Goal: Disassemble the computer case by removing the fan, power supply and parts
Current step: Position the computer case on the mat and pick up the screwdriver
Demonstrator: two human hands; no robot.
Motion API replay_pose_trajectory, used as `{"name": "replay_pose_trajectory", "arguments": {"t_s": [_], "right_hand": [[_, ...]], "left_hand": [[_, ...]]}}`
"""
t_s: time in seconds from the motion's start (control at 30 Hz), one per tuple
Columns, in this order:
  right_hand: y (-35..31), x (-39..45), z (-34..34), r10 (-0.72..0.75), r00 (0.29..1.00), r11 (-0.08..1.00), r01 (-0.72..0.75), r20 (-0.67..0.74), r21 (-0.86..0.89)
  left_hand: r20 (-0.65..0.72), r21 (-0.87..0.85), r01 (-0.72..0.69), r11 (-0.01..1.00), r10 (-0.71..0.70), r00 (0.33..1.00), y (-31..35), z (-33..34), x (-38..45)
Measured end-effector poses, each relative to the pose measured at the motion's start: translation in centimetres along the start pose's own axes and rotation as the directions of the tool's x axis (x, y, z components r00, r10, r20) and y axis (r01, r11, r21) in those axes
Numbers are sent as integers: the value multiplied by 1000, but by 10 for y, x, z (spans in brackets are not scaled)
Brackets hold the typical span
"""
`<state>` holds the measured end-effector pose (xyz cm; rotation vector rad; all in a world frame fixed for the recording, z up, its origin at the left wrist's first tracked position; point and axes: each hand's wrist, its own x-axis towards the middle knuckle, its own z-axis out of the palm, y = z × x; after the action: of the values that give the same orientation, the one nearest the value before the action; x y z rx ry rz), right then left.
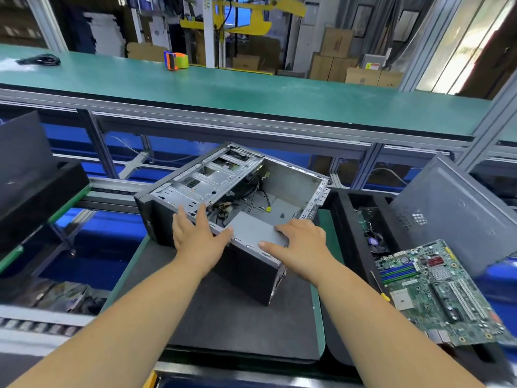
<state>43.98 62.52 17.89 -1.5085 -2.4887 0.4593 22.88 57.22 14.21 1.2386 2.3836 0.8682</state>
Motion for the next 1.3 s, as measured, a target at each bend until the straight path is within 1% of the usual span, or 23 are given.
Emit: {"name": "replay_pose_trajectory", "arguments": {"t_s": [0.1, 0.23, 0.33, 0.4, 0.5, 0.6, 0.67, 0.7, 0.8, 0.9, 0.97, 1.03, 1.13, 1.2, 1.3], "right_hand": [[4, -2, -3, -11, 999, 998, 9, 38, 61], [4, -9, -4, -94, 991, 991, 85, 93, 103], [1, -13, -2, -158, 981, 984, 148, 109, 98], [2, -15, -2, -207, 971, 976, 197, 117, 87], [8, -14, -7, -256, 955, 965, 243, 151, 98], [17, -7, -14, -288, 935, 952, 257, 207, 167], [25, -1, -18, -310, 921, 943, 265, 234, 202], [29, 2, -19, -314, 921, 942, 273, 229, 192], [47, 11, -24, -276, 953, 957, 261, 122, 131], [68, 28, -30, -220, 975, 974, 218, 29, 62], [83, 41, -34, -149, 989, 989, 149, -17, 20], [95, 52, -37, -91, 995, 996, 91, -30, -16], [105, 61, -35, -102, 995, 990, 102, 7, -93], [106, 62, -33, -118, 993, 984, 116, -7, -133], [107, 58, -26, -115, 993, 984, 111, -25, -142]], "left_hand": [[32, -90, 94, 991, -92, 995, 16, 6, -15], [32, -168, 177, 970, -174, 984, 25, 11, -28], [29, -172, 287, 942, -287, 958, 28, 15, -33], [30, -177, 337, 925, -337, 941, 32, 19, -37], [13, -164, 359, 919, -362, 932, 39, 26, -42], [-38, -121, 383, 916, -390, 920, 47, 31, -47], [-80, -65, 392, 918, -397, 915, 54, 34, -51], [-104, -36, 389, 921, -391, 915, 57, 36, -53], [-177, 33, 353, 935, -342, 923, 62, 42, -59], [-211, 86, 321, 943, -297, 931, 62, 44, -61], [-200, 119, 311, 943, -284, 938, 62, 43, -61], [-177, 146, 304, 942, -277, 944, 63, 41, -61], [-144, 182, 295, 938, -272, 952, 64, 40, -60], [-132, 203, 296, 933, -273, 953, 63, 40, -59], [-118, 228, 294, 928, -273, 955, 62, 39, -56]]}}
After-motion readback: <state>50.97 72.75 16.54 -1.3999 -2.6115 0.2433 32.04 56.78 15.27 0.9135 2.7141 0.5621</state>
